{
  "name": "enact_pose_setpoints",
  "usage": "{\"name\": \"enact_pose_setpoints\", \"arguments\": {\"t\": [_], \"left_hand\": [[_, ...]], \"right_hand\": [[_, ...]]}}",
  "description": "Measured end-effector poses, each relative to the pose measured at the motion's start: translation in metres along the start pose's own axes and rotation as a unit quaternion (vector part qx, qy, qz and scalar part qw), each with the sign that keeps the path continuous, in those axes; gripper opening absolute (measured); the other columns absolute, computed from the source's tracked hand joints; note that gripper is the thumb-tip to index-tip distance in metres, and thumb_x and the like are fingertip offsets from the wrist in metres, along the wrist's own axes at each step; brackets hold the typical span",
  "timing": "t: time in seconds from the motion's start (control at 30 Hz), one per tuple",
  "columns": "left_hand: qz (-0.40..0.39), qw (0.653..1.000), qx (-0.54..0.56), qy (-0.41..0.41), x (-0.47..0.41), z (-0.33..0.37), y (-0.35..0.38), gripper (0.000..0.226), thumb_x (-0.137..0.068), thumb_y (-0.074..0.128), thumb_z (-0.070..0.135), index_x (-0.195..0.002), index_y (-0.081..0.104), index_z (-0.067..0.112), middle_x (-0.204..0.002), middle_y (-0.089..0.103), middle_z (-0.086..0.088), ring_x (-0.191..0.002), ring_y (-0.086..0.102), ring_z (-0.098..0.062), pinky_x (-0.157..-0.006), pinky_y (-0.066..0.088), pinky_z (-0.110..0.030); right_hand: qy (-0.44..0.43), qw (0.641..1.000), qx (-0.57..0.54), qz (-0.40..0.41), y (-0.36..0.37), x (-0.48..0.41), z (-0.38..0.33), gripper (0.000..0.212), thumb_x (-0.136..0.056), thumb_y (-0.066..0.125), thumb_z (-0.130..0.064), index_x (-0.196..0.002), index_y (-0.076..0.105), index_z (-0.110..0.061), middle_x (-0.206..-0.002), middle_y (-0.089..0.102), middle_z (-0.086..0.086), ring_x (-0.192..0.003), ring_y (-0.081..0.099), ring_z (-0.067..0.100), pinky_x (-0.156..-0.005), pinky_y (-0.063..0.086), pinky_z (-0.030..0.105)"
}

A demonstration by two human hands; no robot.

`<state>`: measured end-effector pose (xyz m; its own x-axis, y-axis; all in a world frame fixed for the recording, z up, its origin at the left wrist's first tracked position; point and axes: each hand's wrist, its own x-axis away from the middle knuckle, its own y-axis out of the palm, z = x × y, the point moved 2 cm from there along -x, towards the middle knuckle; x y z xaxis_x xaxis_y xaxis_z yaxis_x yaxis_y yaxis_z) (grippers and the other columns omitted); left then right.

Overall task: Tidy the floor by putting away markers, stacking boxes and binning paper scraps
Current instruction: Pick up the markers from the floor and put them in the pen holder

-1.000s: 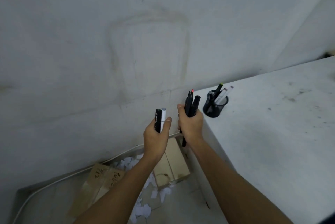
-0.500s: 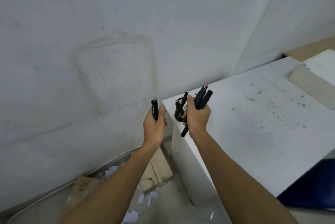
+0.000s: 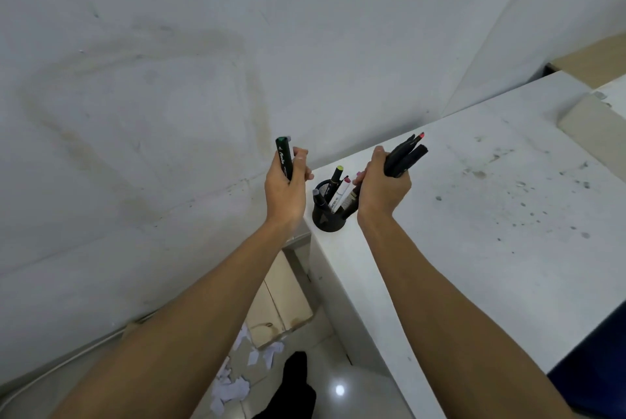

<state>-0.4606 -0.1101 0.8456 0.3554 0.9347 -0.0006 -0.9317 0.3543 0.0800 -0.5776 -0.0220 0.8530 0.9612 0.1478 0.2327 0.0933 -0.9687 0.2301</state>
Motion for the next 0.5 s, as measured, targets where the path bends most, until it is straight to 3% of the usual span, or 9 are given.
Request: {"name": "enact_pose_setpoints", "arguments": {"t": [0.13, 0.2, 0.27, 0.37, 0.5], "left_hand": [[-0.015, 1.0, -0.016, 0.005, -0.024, -0.014, 0.017, 0.007, -0.096, 0.053, 0.037, -0.098, 0.06, 0.037, -0.077, 0.064, 0.011, -0.081, 0.065, -0.013, -0.078, 0.056, -0.025], [-0.031, 0.999, -0.025, -0.019, -0.035, -0.026, 0.025, 0.009, -0.095, 0.052, 0.043, -0.093, 0.059, 0.038, -0.09, 0.068, -0.001, -0.091, 0.068, -0.01, -0.081, 0.055, -0.037], [-0.052, 0.998, -0.031, -0.034, -0.042, -0.037, 0.034, 0.011, -0.096, 0.051, 0.043, -0.089, 0.059, 0.038, -0.094, 0.068, -0.002, -0.098, 0.068, -0.01, -0.086, 0.052, -0.044], [-0.092, 0.995, -0.026, -0.028, -0.049, -0.051, 0.049, 0.018, -0.099, 0.05, 0.038, -0.093, 0.058, 0.023, -0.092, 0.066, 0.004, -0.1, 0.067, -0.009, -0.096, 0.052, -0.038], [-0.13, 0.989, -0.022, -0.063, -0.053, -0.06, 0.057, 0.023, -0.093, 0.053, 0.048, -0.091, 0.061, 0.027, -0.094, 0.069, 0.009, -0.098, 0.067, -0.005, -0.085, 0.051, -0.021]], "right_hand": [[-0.022, 0.999, 0.008, 0.031, 0.012, -0.021, 0.014, 0.023, -0.085, 0.068, -0.035, -0.082, 0.058, -0.015, -0.053, 0.057, 0.004, -0.04, 0.055, 0.015, -0.042, 0.046, 0.026], [-0.029, 0.998, 0.007, 0.047, 0.017, -0.029, 0.022, 0.027, -0.084, 0.068, -0.039, -0.082, 0.058, -0.014, -0.054, 0.058, 0.005, -0.042, 0.056, 0.016, -0.042, 0.048, 0.028], [-0.03, 0.998, 0.005, 0.055, 0.018, -0.034, 0.032, 0.027, -0.083, 0.068, -0.041, -0.084, 0.058, -0.016, -0.056, 0.06, 0.005, -0.045, 0.058, 0.016, -0.044, 0.053, 0.032], [-0.025, 0.998, 0.01, 0.064, 0.02, -0.034, 0.048, 0.021, -0.085, 0.068, -0.04, -0.083, 0.059, -0.021, -0.059, 0.063, 0.002, -0.05, 0.062, 0.016, -0.052, 0.058, 0.035], [-0.047, 0.996, 0.035, 0.064, 0.017, -0.025, 0.069, 0.023, -0.088, 0.068, -0.036, -0.089, 0.062, -0.014, -0.069, 0.07, -0.003, -0.065, 0.071, 0.014, -0.065, 0.059, 0.028]]}}
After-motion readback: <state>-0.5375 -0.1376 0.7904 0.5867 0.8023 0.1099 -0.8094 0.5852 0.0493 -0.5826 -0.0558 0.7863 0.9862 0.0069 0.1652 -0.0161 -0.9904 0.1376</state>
